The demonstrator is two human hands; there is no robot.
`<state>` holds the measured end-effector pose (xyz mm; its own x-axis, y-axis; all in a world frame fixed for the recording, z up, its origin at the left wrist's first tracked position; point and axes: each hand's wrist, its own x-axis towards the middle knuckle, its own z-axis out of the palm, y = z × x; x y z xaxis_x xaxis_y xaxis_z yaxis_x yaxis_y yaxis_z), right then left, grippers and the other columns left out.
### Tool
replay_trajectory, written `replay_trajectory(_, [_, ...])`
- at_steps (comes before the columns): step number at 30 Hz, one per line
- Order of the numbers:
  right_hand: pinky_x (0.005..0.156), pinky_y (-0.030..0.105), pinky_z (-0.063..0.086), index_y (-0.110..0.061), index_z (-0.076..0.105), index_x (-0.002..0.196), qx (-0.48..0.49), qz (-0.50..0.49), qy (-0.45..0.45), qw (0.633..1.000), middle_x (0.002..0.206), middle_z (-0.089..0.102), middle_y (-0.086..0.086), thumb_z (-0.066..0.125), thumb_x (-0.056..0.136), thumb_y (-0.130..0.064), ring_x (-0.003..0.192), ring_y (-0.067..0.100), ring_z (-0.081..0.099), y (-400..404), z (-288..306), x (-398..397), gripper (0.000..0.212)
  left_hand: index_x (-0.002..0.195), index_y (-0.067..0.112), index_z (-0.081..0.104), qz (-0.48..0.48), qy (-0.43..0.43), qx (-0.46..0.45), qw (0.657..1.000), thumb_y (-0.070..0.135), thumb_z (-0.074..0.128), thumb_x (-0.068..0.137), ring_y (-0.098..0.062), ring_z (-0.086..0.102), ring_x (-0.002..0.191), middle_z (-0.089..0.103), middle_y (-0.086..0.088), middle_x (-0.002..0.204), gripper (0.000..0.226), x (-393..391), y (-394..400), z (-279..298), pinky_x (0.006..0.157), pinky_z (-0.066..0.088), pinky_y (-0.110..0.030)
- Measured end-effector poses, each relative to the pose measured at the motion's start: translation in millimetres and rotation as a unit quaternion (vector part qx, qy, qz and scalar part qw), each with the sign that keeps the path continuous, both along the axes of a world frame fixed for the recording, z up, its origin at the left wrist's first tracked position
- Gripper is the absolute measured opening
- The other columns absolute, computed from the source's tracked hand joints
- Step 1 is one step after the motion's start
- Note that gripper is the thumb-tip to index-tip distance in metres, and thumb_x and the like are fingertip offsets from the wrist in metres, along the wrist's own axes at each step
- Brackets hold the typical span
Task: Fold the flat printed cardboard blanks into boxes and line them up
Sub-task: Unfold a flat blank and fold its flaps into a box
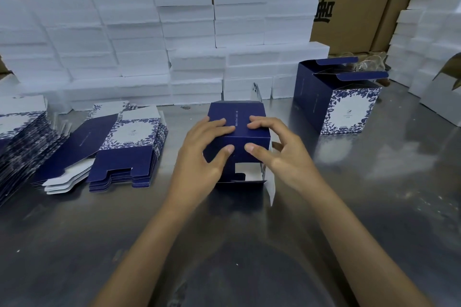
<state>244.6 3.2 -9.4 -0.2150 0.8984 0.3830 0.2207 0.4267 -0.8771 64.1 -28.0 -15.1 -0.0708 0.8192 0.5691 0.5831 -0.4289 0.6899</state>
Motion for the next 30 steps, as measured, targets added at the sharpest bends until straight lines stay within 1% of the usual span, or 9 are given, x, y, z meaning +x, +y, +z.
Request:
replay_trajectory(2, [0.093,0.005,0.038,-0.026,0.069,0.112,0.014,-0.012,-0.013,1.0,0.133,0.059,-0.018,0.075,0.09,-0.012,0.121,-0.011,0.051,0,1,-1,0.027,0.118,0.02,0.072,0.028,0.008,0.027,0.999,0.01,0.074,0.088,-0.009,0.042,0.137,0.062,0.009,0.13,0.031,2,0,-2,0.111,0.027,-0.013])
replay_trajectory(3, [0.092,0.005,0.037,-0.027,0.071,0.108,0.012,-0.007,-0.009,1.0,0.133,0.058,-0.017,0.075,0.089,-0.011,0.12,-0.012,0.05,-1,1,-1,0.025,0.116,0.02,0.073,0.036,0.011,0.034,0.999,0.01,0.075,0.087,-0.011,0.044,0.135,0.064,0.008,0.128,0.03,3,0,-1,0.11,0.027,-0.012])
replay_trajectory(7, [0.11,0.037,0.042,-0.031,0.074,0.097,-0.021,0.012,0.037,0.999,0.134,0.056,-0.012,0.078,0.086,-0.011,0.126,-0.004,0.051,-4,5,-4,0.024,0.106,0.028,0.073,0.021,-0.004,0.033,0.999,0.012,0.079,0.083,-0.018,0.048,0.128,0.065,0.01,0.121,0.029,7,-2,1,0.107,0.029,-0.014])
replay_trajectory(9, [0.113,0.041,0.041,-0.029,0.075,0.095,-0.025,0.016,0.05,0.998,0.134,0.056,-0.011,0.08,0.084,-0.011,0.127,-0.003,0.051,-6,5,-6,0.023,0.101,0.032,0.072,0.007,-0.04,0.025,0.999,0.015,0.081,0.081,-0.018,0.048,0.127,0.065,0.012,0.119,0.027,6,-2,3,0.106,0.032,-0.015])
replay_trajectory(12, [0.112,0.036,0.041,-0.024,0.076,0.094,-0.018,-0.004,0.066,0.998,0.132,0.058,-0.008,0.08,0.083,-0.008,0.126,0.0,0.052,-6,2,-10,0.019,0.1,0.03,0.075,0.013,-0.062,0.027,0.998,0.018,0.08,0.083,-0.013,0.047,0.127,0.066,0.014,0.118,0.021,8,-1,1,0.102,0.028,-0.006])
replay_trajectory(16, [0.108,0.03,0.044,-0.017,0.076,0.092,0.004,-0.032,0.089,0.996,0.128,0.06,-0.004,0.079,0.083,-0.004,0.125,0.004,0.055,-5,-3,-14,0.016,0.099,0.023,0.077,0.041,-0.068,0.044,0.996,0.014,0.077,0.085,-0.012,0.046,0.129,0.067,0.009,0.116,0.016,17,-1,-4,0.102,0.026,-0.005])
replay_trajectory(22, [0.099,0.015,0.044,-0.021,0.077,0.101,-0.027,0.008,0.085,0.996,0.136,0.057,-0.008,0.078,0.085,-0.006,0.125,-0.002,0.053,-4,-2,-7,0.022,0.105,0.03,0.076,0.004,-0.072,0.002,0.997,0.019,0.078,0.085,-0.004,0.042,0.133,0.066,0.016,0.122,0.023,4,1,-1,0.102,0.026,-0.003])
replay_trajectory(27, [0.112,0.038,0.042,-0.015,0.078,0.097,-0.01,-0.025,0.096,0.995,0.132,0.06,-0.006,0.078,0.085,-0.005,0.126,0.004,0.054,-3,-6,-12,0.015,0.1,0.03,0.076,0.023,-0.118,0.014,0.993,0.017,0.076,0.086,-0.005,0.044,0.133,0.067,0.016,0.117,0.02,14,1,-3,0.103,0.027,-0.005])
replay_trajectory(30, [0.114,0.04,0.04,-0.018,0.078,0.099,-0.022,-0.012,0.099,0.995,0.135,0.059,-0.008,0.078,0.085,-0.006,0.128,0.002,0.053,-3,-5,-11,0.019,0.102,0.034,0.075,0.0,-0.103,-0.009,0.995,0.019,0.076,0.086,-0.003,0.043,0.134,0.067,0.018,0.12,0.022,8,1,0,0.105,0.029,-0.007])
